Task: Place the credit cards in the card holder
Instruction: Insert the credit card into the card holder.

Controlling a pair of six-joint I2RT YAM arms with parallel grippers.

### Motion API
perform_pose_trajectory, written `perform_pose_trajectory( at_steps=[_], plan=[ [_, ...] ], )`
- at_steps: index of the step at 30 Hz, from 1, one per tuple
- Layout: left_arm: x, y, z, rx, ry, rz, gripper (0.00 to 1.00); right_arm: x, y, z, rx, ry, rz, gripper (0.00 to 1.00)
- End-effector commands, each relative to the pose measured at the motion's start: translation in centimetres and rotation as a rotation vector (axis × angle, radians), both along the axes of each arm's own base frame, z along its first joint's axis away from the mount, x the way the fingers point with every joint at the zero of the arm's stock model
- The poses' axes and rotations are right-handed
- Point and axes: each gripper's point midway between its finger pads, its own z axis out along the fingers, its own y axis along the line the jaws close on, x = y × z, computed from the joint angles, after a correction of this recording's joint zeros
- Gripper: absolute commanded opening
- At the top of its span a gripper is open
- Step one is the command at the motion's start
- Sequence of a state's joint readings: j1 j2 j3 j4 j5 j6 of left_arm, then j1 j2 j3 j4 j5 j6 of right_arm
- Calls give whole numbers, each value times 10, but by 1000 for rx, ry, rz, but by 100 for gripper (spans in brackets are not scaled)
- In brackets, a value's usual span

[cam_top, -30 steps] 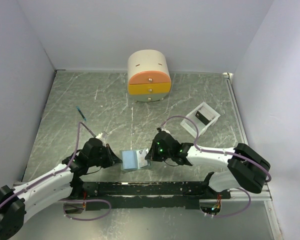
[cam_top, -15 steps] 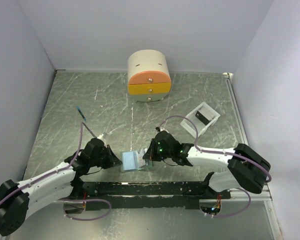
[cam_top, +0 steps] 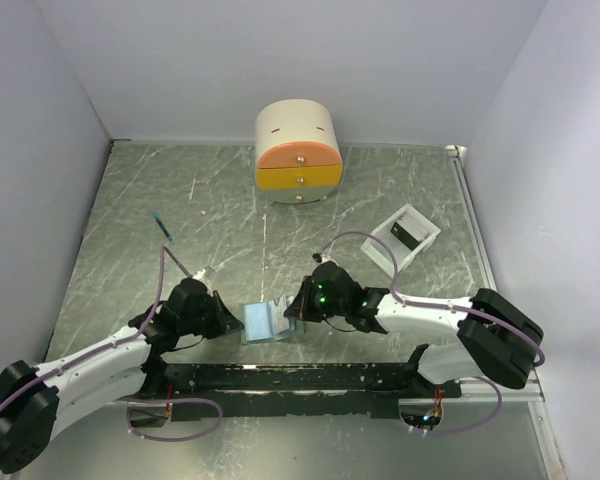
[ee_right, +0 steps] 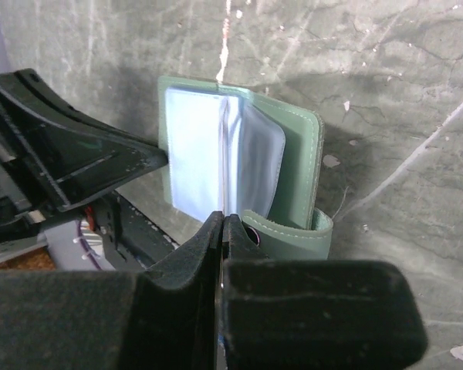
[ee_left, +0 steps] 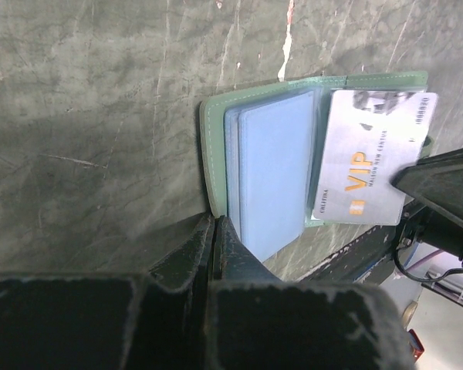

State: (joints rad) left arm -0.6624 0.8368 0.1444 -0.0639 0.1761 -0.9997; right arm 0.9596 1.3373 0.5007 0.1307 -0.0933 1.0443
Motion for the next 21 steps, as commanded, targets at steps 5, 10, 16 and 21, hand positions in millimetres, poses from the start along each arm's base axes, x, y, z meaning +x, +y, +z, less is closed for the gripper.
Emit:
perform_pose_trajectory(
  at_steps=[5, 10, 16, 21],
  plan=[
    [3, 3, 0, 4, -16, 18, 7, 7, -2, 25, 42, -41, -54, 0],
    [2, 3, 1, 5, -18, 14, 7, 6, 1, 23, 60, -27, -50, 0],
    [1, 2, 1, -7, -13, 10, 7, 3, 5, 19, 80, -2, -46, 0],
    [2, 1, 3, -5, -14, 9, 7, 0, 8, 8, 59, 17, -21, 0]
  ],
)
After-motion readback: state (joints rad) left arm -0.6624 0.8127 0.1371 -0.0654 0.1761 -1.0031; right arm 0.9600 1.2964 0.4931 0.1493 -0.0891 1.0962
